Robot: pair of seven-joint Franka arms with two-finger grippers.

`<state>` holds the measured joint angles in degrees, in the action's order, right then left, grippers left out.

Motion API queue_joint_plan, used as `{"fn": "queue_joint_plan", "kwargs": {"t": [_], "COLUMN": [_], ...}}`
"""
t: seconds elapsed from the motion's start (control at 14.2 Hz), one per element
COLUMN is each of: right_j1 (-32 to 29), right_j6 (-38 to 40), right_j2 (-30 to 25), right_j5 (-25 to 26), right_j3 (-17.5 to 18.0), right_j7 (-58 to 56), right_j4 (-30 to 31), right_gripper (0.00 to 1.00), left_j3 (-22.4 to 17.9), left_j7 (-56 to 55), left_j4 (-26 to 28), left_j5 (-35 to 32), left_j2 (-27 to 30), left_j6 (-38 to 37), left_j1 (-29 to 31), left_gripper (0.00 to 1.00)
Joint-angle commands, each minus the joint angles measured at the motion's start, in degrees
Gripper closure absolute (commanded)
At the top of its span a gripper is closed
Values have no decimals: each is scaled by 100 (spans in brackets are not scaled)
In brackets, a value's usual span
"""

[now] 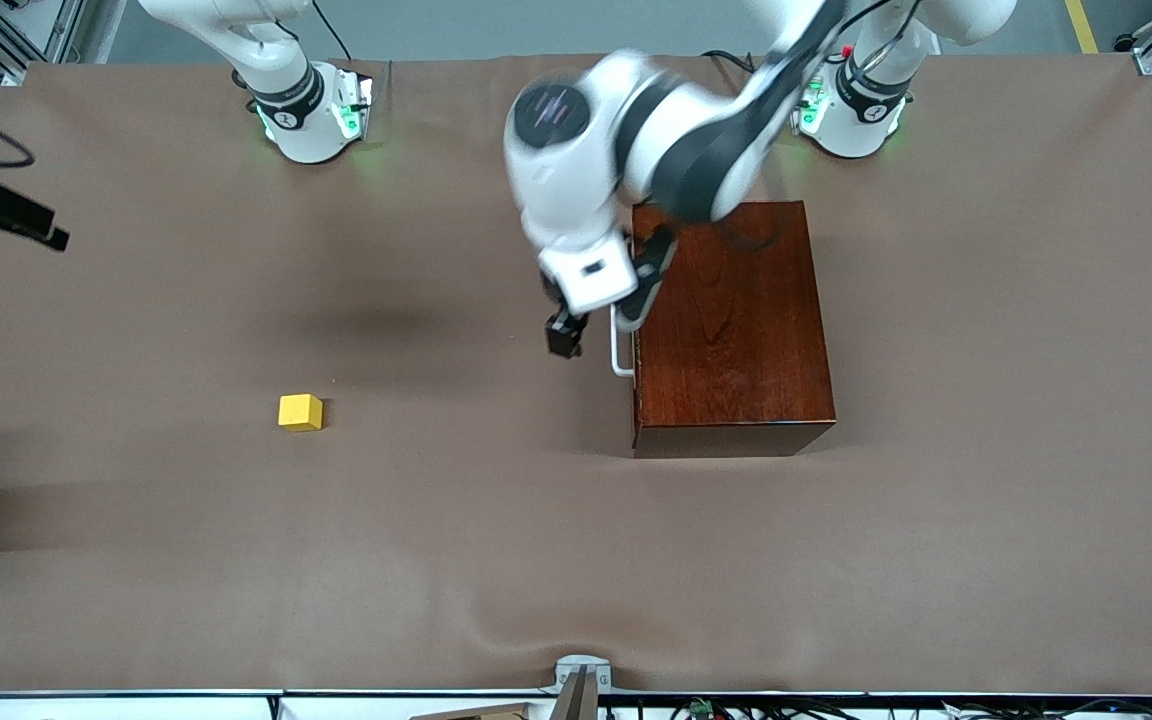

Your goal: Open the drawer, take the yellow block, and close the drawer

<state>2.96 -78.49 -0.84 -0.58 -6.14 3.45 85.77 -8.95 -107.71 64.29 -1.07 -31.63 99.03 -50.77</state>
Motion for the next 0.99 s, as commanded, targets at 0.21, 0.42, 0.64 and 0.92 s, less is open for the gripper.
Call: {"fn": "queue_joint_plan", "kwargs": {"t": [0.21, 0.42, 0.64, 0.92], "right_j1": [-32, 73, 152, 135], "right_j6": [-88, -52, -52, -61], "right_j2": [-5, 40, 32, 32], "right_j5": [163, 181, 181, 269], "right_j3": [52, 52, 60, 52], "right_j7": [-37, -37, -37, -334], "right_j4": [-243, -447, -420, -420], "right_gripper": [0, 0, 0, 0], "left_j3": [69, 60, 69, 87], "left_j7": [2706, 4411, 6027, 7654], "left_j4": [1302, 2278, 2903, 2922], "left_j5": [124, 115, 124, 115], "left_j2": [1797, 2765, 3364, 3532], "left_j6": [-780, -798, -806, -1105], "left_j1": [1208, 1840, 2719, 3422], "left_gripper": [0, 0, 0, 0]}}
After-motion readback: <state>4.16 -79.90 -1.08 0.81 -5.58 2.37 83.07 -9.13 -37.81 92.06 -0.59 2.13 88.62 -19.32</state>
